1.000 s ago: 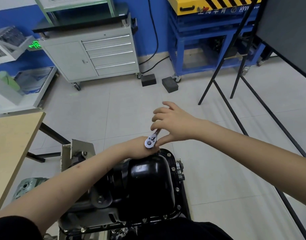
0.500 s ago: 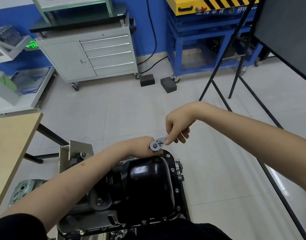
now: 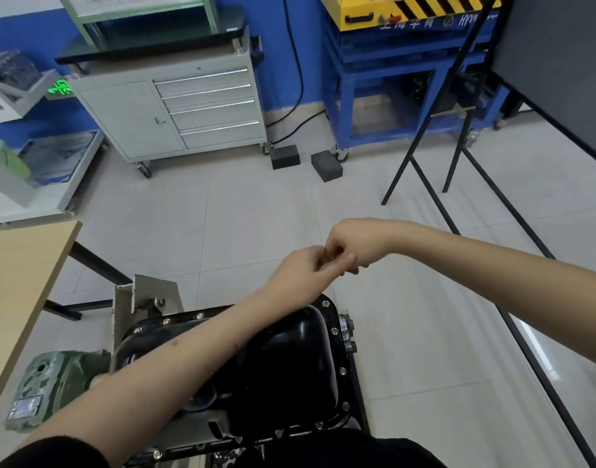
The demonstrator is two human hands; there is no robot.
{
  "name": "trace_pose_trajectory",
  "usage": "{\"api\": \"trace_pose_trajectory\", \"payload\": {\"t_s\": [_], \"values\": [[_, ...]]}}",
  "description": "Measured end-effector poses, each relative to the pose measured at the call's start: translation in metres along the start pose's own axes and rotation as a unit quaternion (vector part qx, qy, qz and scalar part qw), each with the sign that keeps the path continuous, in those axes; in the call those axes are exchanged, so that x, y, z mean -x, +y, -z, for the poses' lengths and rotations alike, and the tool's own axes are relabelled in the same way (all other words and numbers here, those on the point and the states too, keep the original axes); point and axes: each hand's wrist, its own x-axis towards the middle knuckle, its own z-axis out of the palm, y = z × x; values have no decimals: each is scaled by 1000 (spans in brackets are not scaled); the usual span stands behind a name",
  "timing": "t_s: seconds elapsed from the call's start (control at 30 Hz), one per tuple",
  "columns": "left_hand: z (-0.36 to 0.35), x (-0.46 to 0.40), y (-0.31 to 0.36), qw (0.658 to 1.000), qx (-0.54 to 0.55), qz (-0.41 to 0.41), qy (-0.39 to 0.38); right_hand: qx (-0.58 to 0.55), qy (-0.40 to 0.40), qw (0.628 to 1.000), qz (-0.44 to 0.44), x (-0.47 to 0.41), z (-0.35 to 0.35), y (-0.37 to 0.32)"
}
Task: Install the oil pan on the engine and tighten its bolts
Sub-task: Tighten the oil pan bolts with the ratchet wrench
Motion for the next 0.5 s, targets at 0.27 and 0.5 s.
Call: {"api": "trace_pose_trajectory", "payload": {"t_s": [0.27,0.5], "values": [[3,-3,-6,995,66,-55,-58,-117,-259,957,-63,-18,20,4],[9,-11,-9,987,-3,-69,-148,-226,-81,970,-41,4,-16,13]]}}
